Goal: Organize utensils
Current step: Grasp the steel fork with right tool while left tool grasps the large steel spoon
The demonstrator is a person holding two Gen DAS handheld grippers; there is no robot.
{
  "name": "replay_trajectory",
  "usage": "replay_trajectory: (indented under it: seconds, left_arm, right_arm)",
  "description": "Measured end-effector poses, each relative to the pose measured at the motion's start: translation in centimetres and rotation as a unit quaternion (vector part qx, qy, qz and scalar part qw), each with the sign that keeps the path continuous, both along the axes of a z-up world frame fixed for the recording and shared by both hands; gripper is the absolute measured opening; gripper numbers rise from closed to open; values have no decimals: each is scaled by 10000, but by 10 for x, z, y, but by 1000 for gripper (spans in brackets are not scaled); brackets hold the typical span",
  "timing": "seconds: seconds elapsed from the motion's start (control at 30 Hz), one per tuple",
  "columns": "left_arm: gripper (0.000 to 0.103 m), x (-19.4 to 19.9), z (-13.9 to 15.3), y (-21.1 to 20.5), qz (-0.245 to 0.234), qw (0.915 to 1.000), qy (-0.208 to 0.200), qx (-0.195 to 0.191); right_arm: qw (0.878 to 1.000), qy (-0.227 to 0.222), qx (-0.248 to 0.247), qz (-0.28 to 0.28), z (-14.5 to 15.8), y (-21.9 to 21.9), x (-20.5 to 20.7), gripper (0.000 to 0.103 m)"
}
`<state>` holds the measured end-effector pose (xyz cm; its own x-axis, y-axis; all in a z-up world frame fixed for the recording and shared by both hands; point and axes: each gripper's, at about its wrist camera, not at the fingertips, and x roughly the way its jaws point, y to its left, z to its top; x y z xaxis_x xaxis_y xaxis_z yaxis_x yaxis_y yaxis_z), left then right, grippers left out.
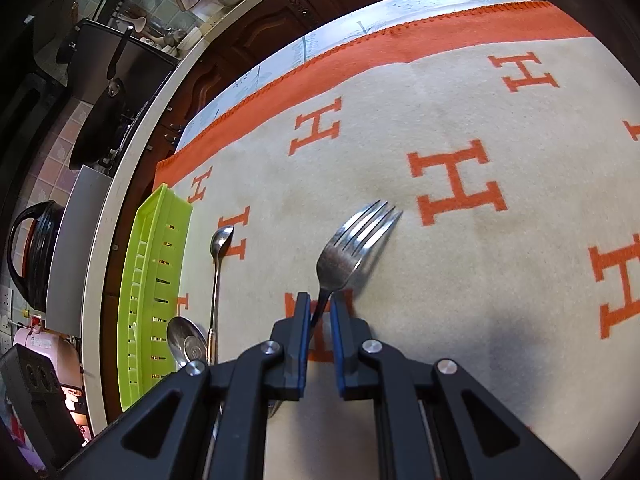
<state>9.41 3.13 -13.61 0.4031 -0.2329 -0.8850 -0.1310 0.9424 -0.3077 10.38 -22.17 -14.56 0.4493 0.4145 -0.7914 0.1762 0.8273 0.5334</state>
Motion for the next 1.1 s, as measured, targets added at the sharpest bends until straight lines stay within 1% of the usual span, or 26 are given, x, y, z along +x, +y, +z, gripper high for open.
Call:
replay_trajectory:
  seconds: [0.23,0.4,0.47,0.57,0.63,0.67,0.73,0.83,0.87,0.93,1.0,1.1]
  left_arm:
    - [36,-2,-5,2,350,9993,71,-114]
    - [36,-6,-6,6,635,9975,-58,-294]
    - [36,-5,-7,5,667,9972,-128,-321]
    - [37,3,-19,3,760,9964,27,-372]
    - [38,3,-17,4,872,9952,-165,-424]
    - [38,5,-18,2,850,9955,-151,-391]
    - [38,7,-17,-1,828,9958,-262,-286]
    - [37,8,-17,-3,793,9958,-362,-267]
    - [35,9,-18,-3,785,9958,-396,-260]
    - [17,12,-20,-4,727,9964,-382,-217]
    - [8,14,-20,-4,670,9969,-411,-103]
    - [5,16,-19,-8,491,9976,-477,24]
  right_arm:
    - [9999,-19,-56,142,1,1,1,9]
    - [9998,-57,8,209,0,0,1,9]
    - [9997,-70,36,227,0,0,0,9]
    - [9996,-91,107,259,-2,-3,0,8]
    - [9994,-105,164,270,-2,-4,0,8]
    - [9994,-114,190,280,-3,-5,0,8]
    - [9993,-123,208,300,-3,-5,0,8]
    - [9993,-130,168,322,-3,-5,0,8]
    - [9993,-130,146,320,-2,-4,0,8]
    - [9994,-138,60,323,-1,-2,1,7]
    - [9994,-153,-29,320,0,1,1,7]
    - [9991,-168,-215,317,3,5,0,7]
